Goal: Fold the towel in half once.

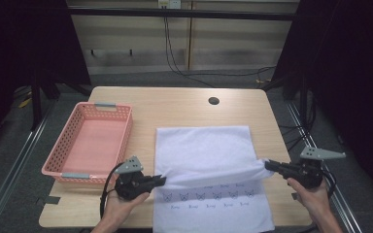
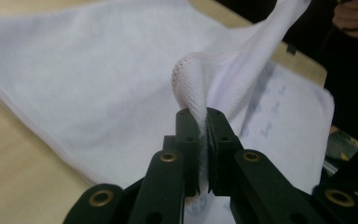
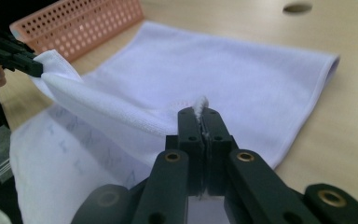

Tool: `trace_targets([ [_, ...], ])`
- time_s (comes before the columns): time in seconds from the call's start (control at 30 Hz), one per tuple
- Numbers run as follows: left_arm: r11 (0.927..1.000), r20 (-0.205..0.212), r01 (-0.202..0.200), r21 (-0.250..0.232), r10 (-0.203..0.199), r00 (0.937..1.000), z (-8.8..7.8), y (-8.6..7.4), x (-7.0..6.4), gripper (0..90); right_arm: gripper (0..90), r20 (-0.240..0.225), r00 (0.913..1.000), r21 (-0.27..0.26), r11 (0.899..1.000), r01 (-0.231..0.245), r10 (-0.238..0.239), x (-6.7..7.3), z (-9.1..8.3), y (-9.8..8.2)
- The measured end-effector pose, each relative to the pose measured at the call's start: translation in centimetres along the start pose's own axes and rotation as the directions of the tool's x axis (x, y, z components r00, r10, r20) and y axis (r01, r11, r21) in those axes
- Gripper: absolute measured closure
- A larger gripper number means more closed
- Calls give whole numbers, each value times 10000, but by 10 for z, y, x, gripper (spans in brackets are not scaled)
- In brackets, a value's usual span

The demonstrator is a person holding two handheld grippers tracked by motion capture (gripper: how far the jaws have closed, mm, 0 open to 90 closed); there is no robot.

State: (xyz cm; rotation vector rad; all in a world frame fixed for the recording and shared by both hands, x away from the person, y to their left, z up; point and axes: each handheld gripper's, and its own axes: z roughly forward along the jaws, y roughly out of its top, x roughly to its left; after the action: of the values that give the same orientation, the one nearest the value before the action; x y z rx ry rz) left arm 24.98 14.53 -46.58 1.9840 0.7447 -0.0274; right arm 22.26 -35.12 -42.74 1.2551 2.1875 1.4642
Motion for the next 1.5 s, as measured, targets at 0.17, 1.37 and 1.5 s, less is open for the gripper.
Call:
trace_targets([
  [0.17,9970,106,67,770,-75,9999,5,-18,-4,825,881,-147,9998,1049,9944,-147,163,7,2,-36],
  [1.37,9725,973,-911,2142,716,9927,16,-33,-25,556,669,-976,9936,1918,9786,741,-561,28,14,-44],
  [1.5,9838,719,-393,1751,270,9970,11,-27,-11,537,639,-805,9940,2235,9705,907,-744,26,36,-32],
])
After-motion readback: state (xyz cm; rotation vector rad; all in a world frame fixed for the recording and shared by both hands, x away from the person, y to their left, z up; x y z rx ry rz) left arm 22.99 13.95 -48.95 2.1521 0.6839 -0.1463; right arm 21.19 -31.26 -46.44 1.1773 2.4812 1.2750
